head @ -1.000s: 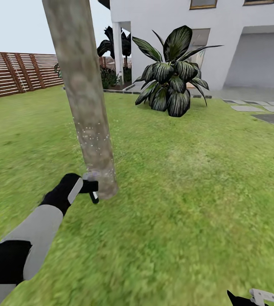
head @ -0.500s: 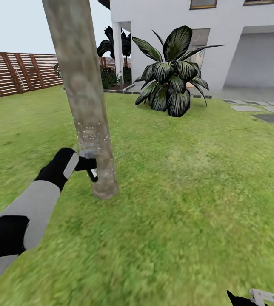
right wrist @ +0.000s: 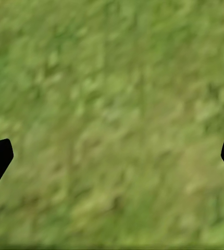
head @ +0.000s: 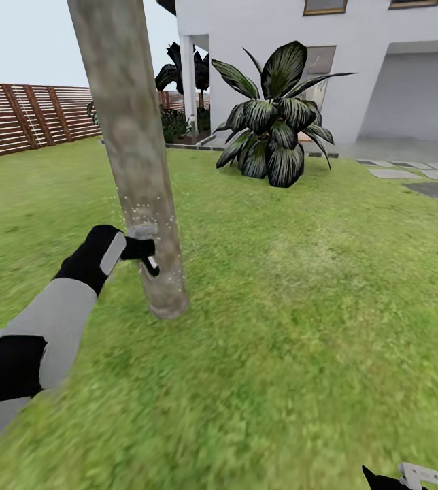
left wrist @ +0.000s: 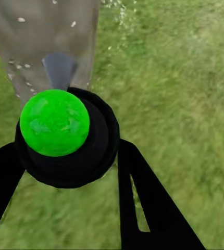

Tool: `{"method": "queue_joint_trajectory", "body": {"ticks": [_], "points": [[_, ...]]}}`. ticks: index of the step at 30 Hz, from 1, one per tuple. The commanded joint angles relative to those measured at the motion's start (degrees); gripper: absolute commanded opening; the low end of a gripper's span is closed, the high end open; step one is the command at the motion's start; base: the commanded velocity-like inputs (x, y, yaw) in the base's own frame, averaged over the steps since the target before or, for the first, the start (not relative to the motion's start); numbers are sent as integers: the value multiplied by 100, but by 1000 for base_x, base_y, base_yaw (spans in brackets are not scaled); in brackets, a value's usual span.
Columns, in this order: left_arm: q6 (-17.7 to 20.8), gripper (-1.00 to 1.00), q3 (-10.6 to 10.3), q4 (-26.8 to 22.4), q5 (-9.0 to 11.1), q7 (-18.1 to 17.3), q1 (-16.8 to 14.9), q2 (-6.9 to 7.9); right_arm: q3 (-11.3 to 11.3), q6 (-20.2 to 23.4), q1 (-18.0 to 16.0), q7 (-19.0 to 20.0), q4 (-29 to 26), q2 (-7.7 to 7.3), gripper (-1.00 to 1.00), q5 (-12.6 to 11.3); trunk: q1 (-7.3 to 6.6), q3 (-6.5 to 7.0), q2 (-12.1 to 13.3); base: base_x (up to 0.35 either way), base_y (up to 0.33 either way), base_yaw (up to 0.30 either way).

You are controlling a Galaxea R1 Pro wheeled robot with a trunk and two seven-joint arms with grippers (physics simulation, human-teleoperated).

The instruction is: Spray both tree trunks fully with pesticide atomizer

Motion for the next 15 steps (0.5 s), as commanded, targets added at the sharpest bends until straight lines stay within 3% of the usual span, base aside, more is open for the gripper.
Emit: {"method": "queue_joint_trajectory", "body": {"ticks": [1,4,8,11,15], "points": [[184,-100,-2,-5,-34,11,-229,-3,0,0,-1,0,0,0,100,0,1,-1,1,0,0,0],[612,-100,-2,-14,-32,11,-956,-16,-7,0,0,0,-7,0,100,0,1,-1,1,0,0,0],[792,-100,17,-18,-22,1,-976,19,-9,0,0,0,-9,0,100,0,1,-1,1,0,0,0],[613,-100,22,-2,-19,-53,-234,5,-3,0,-1,0,-9,0,100,-1,1,-1,1,0,0,0],[-248,-100,5,82,-3,-50,720,-61,0,0,0,0,-5,0,100,0,1,-1,1,0,0,0]]}}
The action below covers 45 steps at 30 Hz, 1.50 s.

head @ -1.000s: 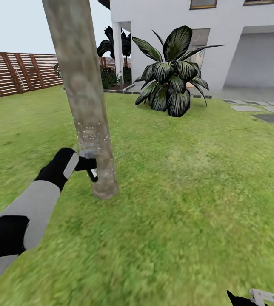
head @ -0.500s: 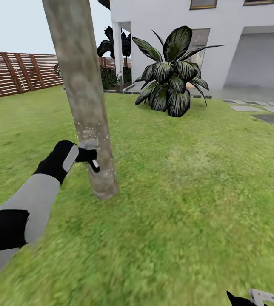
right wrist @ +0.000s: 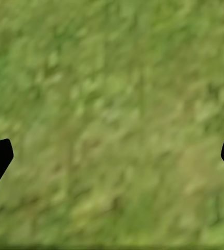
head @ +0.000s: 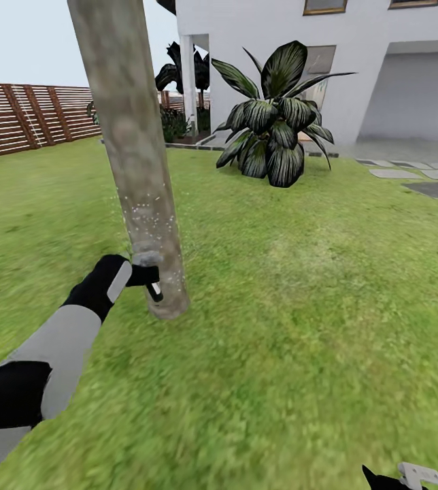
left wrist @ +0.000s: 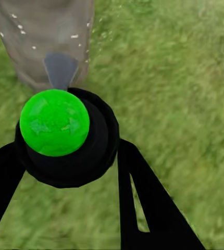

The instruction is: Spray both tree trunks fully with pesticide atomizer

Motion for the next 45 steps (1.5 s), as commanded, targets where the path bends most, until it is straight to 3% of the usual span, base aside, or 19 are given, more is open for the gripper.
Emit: {"method": "queue_joint_trajectory", "body": {"ticks": [1,7,9,13,14,17,19,21,23,26,31,34,38,41,45], "points": [[-50,-100,2,0,-5,8,126,-21,0,0,0,0,-1,0,100,0,-1,1,-1,0,0,0],[-234,-100,-4,2,-43,60,458,-22,4,0,0,0,-3,1,100,0,-1,1,-1,0,0,0],[-606,-100,-5,2,-61,85,483,-21,3,0,0,0,-3,0,100,0,-1,1,-1,0,0,0],[-597,-100,-18,-57,-47,85,423,-16,0,0,0,0,-3,1,100,0,-1,1,-1,0,0,0],[-368,-100,-21,-100,-34,80,314,1,0,0,0,0,-3,0,100,0,-1,1,-1,0,0,0],[632,-100,-4,-368,-25,70,-469,27,-4,0,0,0,-3,0,100,0,-1,1,-1,0,0,0],[1106,-100,192,-643,-34,72,-974,19,-8,0,0,0,-3,-1,100,-2,-1,1,-1,0,0,0],[1239,-100,338,-709,-39,72,-1253,32,-6,0,0,0,-3,0,100,-1,-1,1,-1,0,0,0],[1275,-100,379,-723,-40,73,-1333,47,-8,0,0,0,-5,0,100,-2,-1,1,-1,0,0,0],[1254,-100,390,-667,-33,53,-1071,37,-9,0,0,0,-5,0,100,-1,-1,1,-1,0,0,0],[985,-100,396,-623,-5,-7,122,-19,0,0,0,0,-3,0,100,-1,-1,1,-1,0,0,0],[716,-100,391,-622,-48,-7,416,-18,0,0,0,0,-2,2,100,0,-1,1,-1,0,0,0],[651,-100,390,-608,-88,28,653,-20,2,0,-1,0,2,0,100,0,-1,1,-1,0,0,0],[31,-100,385,-476,-120,84,787,-14,7,0,0,0,5,3,100,0,-1,1,-1,0,0,0],[-243,-100,360,-327,-127,500,1010,-16,1,0,0,0,-7,0,100,-7,-1,1,-1,0,0,0]]}}
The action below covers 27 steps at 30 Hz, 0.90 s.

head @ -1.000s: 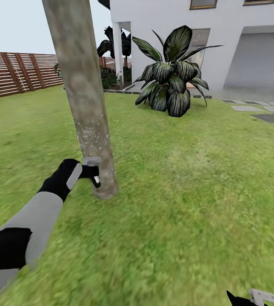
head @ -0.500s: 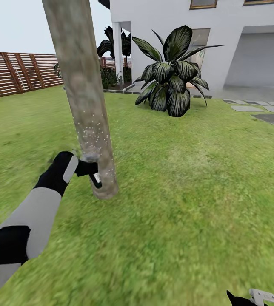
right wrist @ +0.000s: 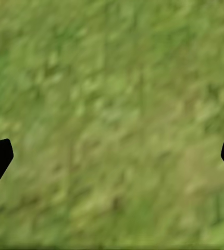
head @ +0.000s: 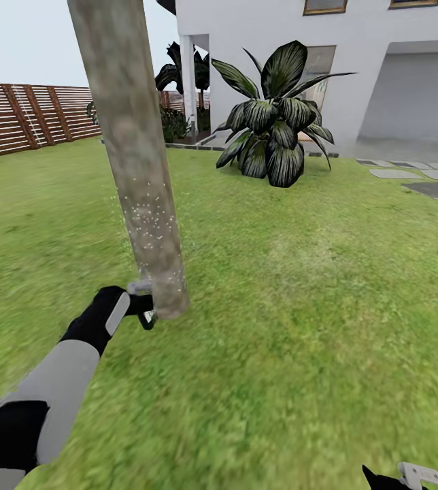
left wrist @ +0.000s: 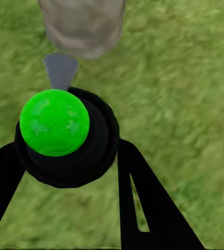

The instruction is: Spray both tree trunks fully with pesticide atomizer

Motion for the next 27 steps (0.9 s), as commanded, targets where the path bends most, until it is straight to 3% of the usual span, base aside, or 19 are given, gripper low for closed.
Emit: {"method": "queue_joint_trajectory", "body": {"ticks": [1,6,9,16,21,27], "points": [[-31,-100,-8,0,36,75,111,-3,-2,0,0,0,-3,2,100,-1,0,1,0,0,0,0],[-113,-100,-17,-50,54,135,656,-7,-9,-5,0,0,-13,1,100,-2,0,0,0,0,0,9],[-579,-100,-24,-70,55,95,916,-10,-9,-6,0,0,-17,2,100,-2,0,-8,0,70,-128,126],[-761,-100,-105,-78,63,70,989,-32,-9,0,0,0,-16,0,100,-2,0,-24,0,130,-241,96],[-784,-100,-197,-78,55,71,994,-172,7,0,-1,0,1,0,100,6,0,-24,0,134,-247,2],[-780,-100,-200,-78,55,71,994,-172,-3,-8,0,-1,-3,0,100,7,0,-24,0,211,-71,0]]}}
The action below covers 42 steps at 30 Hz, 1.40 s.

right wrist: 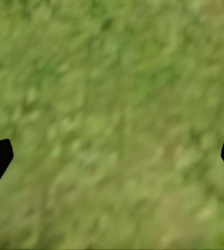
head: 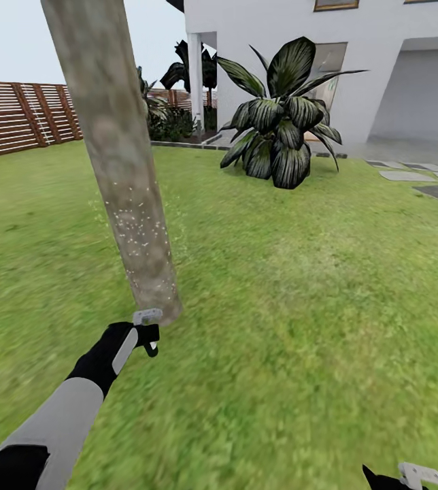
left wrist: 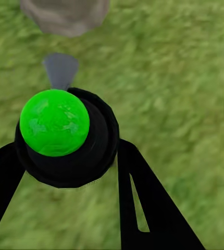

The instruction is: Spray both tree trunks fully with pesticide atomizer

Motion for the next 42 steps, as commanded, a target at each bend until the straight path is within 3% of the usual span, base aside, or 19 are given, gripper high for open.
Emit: {"method": "queue_joint_trajectory", "body": {"ticks": [1,7,23,42], "points": [[2,-100,-1,0,2,3,0,0,-2,0,0,0,2,0,100,-4,0,0,0,228,-5,0],[5,-100,-16,0,6,3,0,-8,2,0,-1,-1,7,9,100,-7,0,0,0,207,-58,170],[20,-100,-18,0,6,3,1,-23,2,0,0,1,7,9,100,-1,0,0,0,98,-252,271],[22,-100,-18,0,6,3,8,-26,2,0,0,0,7,9,100,0,0,0,0,48,-274,26]]}}
